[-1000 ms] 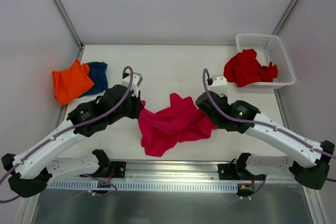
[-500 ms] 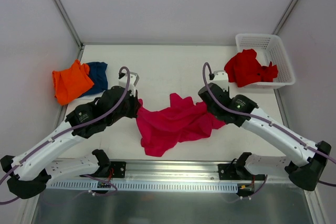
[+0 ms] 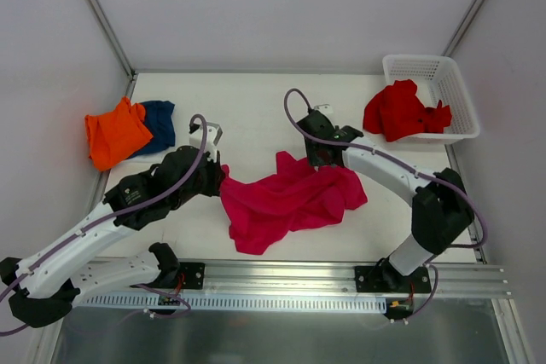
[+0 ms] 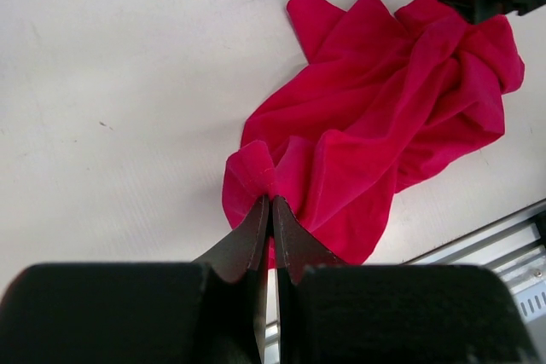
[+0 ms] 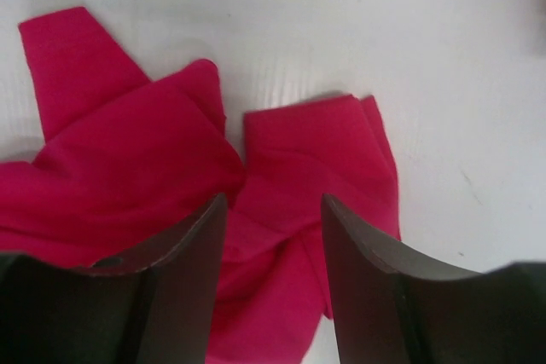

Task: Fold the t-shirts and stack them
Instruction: Flatten the tshirt out

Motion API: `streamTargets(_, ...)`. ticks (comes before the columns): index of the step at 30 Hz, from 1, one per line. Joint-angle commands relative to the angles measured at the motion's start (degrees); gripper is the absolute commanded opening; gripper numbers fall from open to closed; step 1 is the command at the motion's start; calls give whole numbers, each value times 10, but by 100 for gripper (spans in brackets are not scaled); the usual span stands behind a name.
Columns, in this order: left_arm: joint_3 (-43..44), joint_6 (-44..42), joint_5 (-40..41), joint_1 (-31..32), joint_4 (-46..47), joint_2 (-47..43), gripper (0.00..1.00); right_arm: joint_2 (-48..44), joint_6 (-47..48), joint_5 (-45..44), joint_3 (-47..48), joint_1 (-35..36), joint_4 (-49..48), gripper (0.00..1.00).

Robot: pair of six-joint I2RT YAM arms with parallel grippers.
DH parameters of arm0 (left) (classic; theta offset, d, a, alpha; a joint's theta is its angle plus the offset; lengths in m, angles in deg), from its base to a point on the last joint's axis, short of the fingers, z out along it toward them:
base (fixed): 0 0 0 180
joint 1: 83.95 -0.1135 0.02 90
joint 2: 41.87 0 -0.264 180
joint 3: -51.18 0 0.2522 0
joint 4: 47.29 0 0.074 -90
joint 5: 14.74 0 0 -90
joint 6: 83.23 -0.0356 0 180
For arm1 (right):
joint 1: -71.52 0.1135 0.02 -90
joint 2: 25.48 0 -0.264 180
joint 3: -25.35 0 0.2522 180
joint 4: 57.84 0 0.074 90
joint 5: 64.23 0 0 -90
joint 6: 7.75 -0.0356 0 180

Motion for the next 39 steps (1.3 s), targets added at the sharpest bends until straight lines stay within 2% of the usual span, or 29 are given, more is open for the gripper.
streamTargets(1,-11,7,5,-6,9,-23,0,38,19,31,32,-10,-42,51)
streamTargets(6,-19,7,4,-6,9,-32,0,93,14,56,35,-29,-56,51)
streamTargets(14,-20,7,5,-6,9,-33,0,101,3,48,6,-34,-55,51)
streamTargets(17,-21,7,5,-6,9,-32,0,98,4,45,2,-37,-52,40)
streamTargets(18,-21,7,7,-6,10,-33,0,100,5,48,4,-39,-51,22)
streamTargets(20,-22,8,9,-6,10,-32,0,101,5,52,8,-45,-45,0)
streamTargets(25,-22,10,26,-6,9,-30,0,68,17,37,14,-48,-37,0)
streamTargets(30,-19,13,30,-10,9,-27,0,-51,42,-7,59,-53,14,0)
streamTargets(36,-23,20,30,-11,10,-16,0,-108,76,-18,120,-67,92,1)
streamTargets(37,-23,20,30,-11,10,-13,0,-108,77,-13,123,-69,101,8)
streamTargets(38,-24,22,30,-11,10,-13,0,-107,76,-11,120,-70,102,33)
streamTargets(39,-25,23,30,-11,10,-12,0,-105,76,-10,114,-72,101,44)
